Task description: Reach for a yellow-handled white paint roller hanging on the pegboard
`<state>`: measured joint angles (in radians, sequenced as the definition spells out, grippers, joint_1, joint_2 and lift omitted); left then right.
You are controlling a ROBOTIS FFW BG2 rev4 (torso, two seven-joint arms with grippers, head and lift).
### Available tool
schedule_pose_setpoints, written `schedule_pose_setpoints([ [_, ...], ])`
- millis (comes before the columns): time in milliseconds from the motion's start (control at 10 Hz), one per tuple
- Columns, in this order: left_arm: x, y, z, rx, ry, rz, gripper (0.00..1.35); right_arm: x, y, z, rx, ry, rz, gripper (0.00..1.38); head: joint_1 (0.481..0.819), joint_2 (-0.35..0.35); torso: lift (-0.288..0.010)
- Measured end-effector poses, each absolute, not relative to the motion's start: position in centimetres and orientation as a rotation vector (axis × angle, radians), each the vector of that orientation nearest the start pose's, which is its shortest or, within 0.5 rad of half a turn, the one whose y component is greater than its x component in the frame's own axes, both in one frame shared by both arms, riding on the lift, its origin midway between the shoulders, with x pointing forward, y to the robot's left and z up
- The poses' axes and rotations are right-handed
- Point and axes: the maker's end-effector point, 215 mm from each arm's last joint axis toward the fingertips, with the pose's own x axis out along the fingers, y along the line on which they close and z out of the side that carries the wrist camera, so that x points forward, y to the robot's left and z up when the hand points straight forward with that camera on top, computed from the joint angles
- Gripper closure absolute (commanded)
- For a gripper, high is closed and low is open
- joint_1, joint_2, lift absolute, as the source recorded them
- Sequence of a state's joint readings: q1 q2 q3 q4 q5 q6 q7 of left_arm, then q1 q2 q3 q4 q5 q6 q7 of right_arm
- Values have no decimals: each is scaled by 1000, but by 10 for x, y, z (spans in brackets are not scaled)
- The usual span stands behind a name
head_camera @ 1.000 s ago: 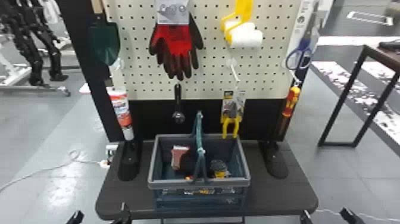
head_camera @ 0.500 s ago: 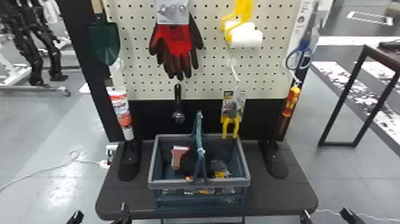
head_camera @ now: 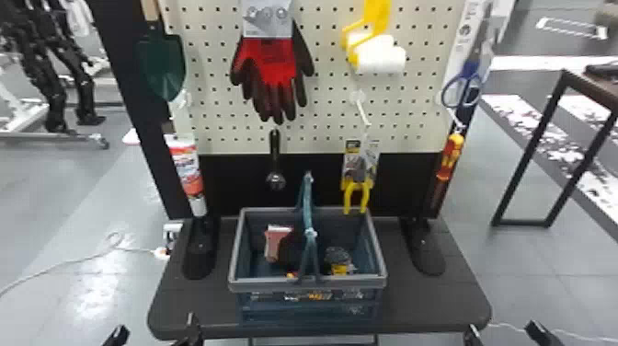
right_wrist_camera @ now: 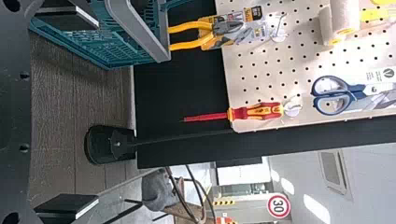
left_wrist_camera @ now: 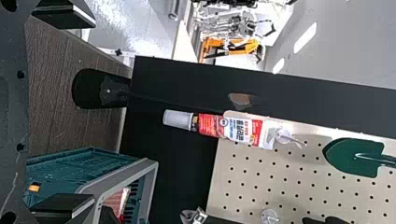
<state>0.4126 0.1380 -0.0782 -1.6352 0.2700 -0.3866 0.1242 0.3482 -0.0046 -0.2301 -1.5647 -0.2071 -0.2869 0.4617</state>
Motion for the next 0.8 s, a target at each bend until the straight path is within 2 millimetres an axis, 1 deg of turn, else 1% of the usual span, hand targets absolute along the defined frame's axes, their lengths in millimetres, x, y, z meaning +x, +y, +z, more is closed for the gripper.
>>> schedule_pose_setpoints([
  [800, 443, 267, -413, -160, -11, 94, -2, 449, -282, -425, 127, 14, 180, -2, 549, 0, -100],
])
